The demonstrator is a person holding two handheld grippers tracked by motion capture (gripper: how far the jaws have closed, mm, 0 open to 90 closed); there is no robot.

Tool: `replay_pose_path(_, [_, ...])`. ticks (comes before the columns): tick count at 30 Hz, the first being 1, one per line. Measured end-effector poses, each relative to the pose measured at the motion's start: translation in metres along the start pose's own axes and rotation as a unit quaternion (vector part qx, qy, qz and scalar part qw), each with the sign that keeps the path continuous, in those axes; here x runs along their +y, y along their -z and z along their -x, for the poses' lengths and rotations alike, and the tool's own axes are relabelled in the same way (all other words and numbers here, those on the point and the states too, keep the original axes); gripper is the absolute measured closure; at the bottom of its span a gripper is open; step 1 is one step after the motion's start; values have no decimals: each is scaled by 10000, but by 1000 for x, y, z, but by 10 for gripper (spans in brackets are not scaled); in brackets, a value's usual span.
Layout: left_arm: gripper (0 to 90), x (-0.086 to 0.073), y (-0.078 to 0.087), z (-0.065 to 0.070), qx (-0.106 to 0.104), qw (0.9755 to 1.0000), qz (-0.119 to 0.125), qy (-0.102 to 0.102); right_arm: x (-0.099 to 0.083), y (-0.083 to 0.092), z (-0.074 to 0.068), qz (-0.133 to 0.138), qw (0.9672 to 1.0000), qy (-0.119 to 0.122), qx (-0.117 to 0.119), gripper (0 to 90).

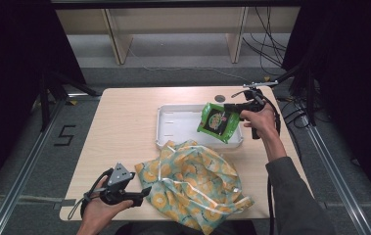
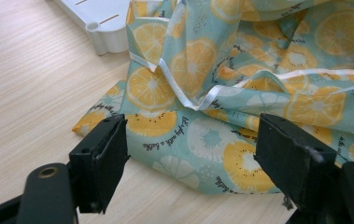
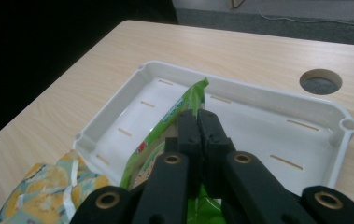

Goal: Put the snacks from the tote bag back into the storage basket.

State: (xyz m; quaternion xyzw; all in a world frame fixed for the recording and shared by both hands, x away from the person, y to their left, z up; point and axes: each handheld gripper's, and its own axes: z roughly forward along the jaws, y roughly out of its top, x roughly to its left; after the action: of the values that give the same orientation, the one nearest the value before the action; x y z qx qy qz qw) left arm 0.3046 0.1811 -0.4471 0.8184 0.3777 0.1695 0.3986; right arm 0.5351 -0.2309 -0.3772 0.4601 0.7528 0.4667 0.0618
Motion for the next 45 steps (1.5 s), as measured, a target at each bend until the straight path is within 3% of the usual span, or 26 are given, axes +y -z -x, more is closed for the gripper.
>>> replay_pose_path(2, [248, 0, 0, -2, 13, 9999, 8, -142, 3, -4, 4, 28, 10000, 59, -32, 897])
replay_pose_path(3, [248, -1, 1, -1, -17, 10000, 12, -32, 4, -5, 4, 24, 10000, 39, -84, 897])
replay_pose_path(4, [248, -1, 1, -1, -6, 10000, 20, -11, 5, -7, 4, 40, 9999, -77, -80, 897])
replay_pose_path(5, [248, -1, 2, -1, 5, 10000, 7, 2, 7, -8, 6, 78, 9999, 13, -84, 897])
replay_pose_path(6, [248, -2, 2, -2, 13, 10000, 30, -44, 9, -8, 4, 66, 9999, -131, -78, 897])
replay_pose_path(8, [248, -2, 3, 0, 18, 9999, 19, 152, 12, -10, 6, 114, 9998, -86, -119, 897])
replay_pose_path(10, [248, -3, 3, -3, 38, 10000, 56, -7, 17, -12, 6, 115, 9997, -118, -157, 897])
replay_pose_path(12, [248, -3, 4, -2, 30, 9999, 60, 100, 18, -13, 7, 143, 9997, -105, -167, 897])
replay_pose_path(20, [248, -4, 4, -2, 57, 10000, 54, 18, 25, -24, 8, 172, 9993, -266, -203, 897])
replay_pose_path(21, [248, -4, 4, -2, 56, 10000, 67, 24, 26, -26, 11, 214, 9994, -153, -202, 897])
replay_pose_path(23, [248, -4, 4, -1, 44, 10000, 66, 28, 26, -29, 10, 173, 9991, -307, -221, 897])
replay_pose_path(27, [248, -4, 4, -2, 38, 10000, 50, 18, 27, -36, 13, 205, 9991, -314, -222, 897])
replay_pose_path(28, [248, -5, 4, -1, 50, 10000, 75, 20, 27, -38, 10, 148, 9982, -540, -200, 897])
replay_pose_path(29, [248, -4, 4, -1, 38, 10000, 47, 24, 27, -38, 10, 148, 9982, -540, -200, 897])
replay_pose_path(30, [248, -5, 3, -1, -11, 9999, 90, 91, 28, -40, 14, 197, 9989, -355, -223, 897])
replay_pose_path(32, [248, -4, 4, -1, 8, 10000, 66, 37, 28, -43, 14, 193, 9985, -446, -269, 897])
replay_pose_path(33, [248, -5, 3, 1, -20, 9998, 117, 179, 29, -44, 15, 197, 9987, -390, -275, 897])
replay_pose_path(34, [248, -4, 4, 1, 5, 9999, 20, 158, 29, -46, 15, 176, 9982, -493, -290, 897])
replay_pose_path(35, [248, -5, 4, 1, 2, 9999, 38, 123, 30, -47, 18, 213, 9988, -329, -307, 897])
replay_pose_path(37, [248, -4, 4, 1, -16, 9999, 49, 139, 31, -51, 19, 235, 9983, -428, -313, 897])
replay_pose_path(39, [248, -4, 4, 1, 9, 10000, 71, 29, 31, -53, 17, 240, 9977, -567, -291, 897])
replay_pose_path(43, [248, -4, 4, 0, -12, 10000, 40, 2, 33, -60, 23, 323, 9974, -525, -386, 897])
replay_pose_path(44, [248, -5, 4, 1, -13, 10000, 37, 68, 34, -62, 22, 298, 9966, -688, -346, 897])
replay_pose_path(45, [248, -5, 4, 2, -36, 9999, 34, 134, 34, -64, 24, 338, 9968, -613, -373, 897])
